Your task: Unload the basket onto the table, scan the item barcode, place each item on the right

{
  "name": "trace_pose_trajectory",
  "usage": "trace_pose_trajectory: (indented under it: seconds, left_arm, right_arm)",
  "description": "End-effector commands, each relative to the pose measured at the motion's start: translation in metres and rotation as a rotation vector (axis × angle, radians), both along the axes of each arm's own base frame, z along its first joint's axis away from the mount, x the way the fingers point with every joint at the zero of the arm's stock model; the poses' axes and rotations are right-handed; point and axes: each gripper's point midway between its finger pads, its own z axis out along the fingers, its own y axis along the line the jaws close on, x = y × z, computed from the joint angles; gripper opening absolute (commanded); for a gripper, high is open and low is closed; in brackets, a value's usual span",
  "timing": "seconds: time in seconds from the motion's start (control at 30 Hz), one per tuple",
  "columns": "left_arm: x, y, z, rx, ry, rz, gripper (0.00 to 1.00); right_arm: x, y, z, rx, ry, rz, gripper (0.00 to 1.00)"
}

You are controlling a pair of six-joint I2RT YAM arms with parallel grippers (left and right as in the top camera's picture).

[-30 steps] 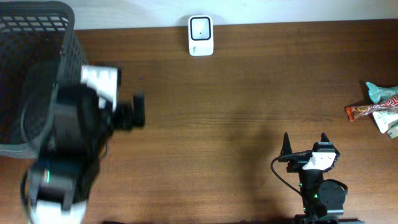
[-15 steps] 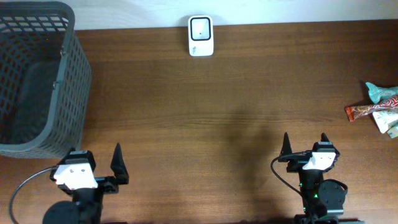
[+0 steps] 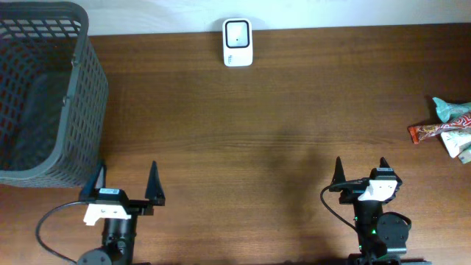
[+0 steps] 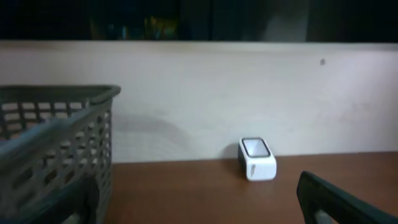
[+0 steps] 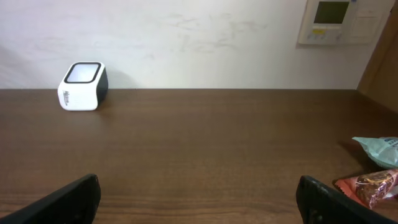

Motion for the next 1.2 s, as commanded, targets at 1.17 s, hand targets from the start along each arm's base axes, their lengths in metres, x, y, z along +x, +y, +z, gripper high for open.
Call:
trace_pose_trajectory:
  seconds: [1.17]
  left_arm:
    - [0.024, 0.016, -0.121, 0.116, 0.255, 0.097, 0.99]
  right_arm:
    - [0.000, -0.001, -0.003, -0.006, 0.006, -0.002, 0.99]
